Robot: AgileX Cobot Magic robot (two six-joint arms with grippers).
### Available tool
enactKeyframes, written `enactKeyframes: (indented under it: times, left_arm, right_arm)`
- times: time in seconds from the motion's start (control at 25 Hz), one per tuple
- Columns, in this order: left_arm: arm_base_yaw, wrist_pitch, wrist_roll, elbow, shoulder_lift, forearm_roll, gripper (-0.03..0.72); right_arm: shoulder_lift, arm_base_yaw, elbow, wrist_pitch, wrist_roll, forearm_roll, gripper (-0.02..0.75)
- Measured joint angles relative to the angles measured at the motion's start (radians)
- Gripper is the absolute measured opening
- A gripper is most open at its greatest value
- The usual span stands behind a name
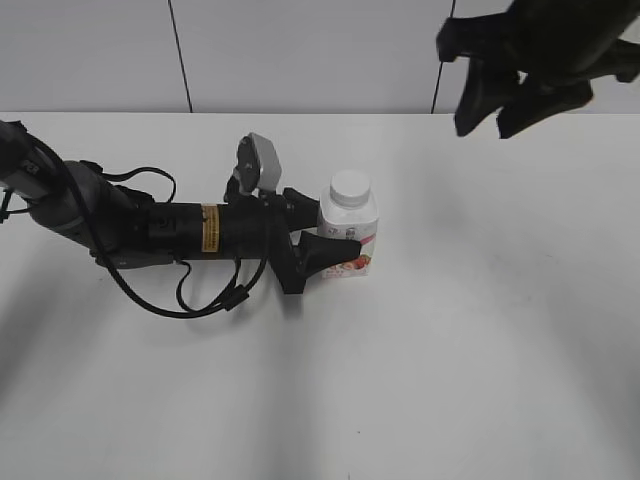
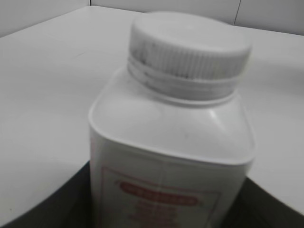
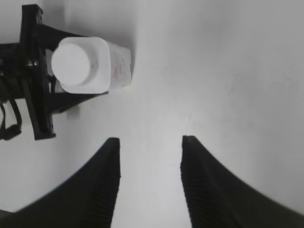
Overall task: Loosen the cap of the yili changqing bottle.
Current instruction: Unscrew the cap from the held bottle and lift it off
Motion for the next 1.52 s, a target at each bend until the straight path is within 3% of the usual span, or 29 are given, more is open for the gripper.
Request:
enactKeyframes:
  times: [0.32, 0.68, 0.96, 1.52]
  left_arm:
    - [0.0, -0.001, 0.0, 0.0, -0.001, 0.008, 0.422]
    - [0.0, -0.002, 0.0, 0.0, -0.001, 0.01, 0.421]
    - [0.0, -0.002, 0.0, 0.0, -0.001, 0.012, 0.421]
    - [0.0, -0.002, -0.001, 0.0, -0.001, 0.015, 0.421]
  right_arm:
    - [0.156, 0.082, -0.135, -0.04, 0.036, -0.006, 0.356]
    - [0.319, 0.091, -0.242, -0.036, 0.069, 0.006, 0.41]
    - [0.377, 0.101, -0.248, -0.087, 0.082, 0.066, 0.417]
    - [0.418, 0.126, -0.255, -0.095, 0.084, 0.071, 0.44]
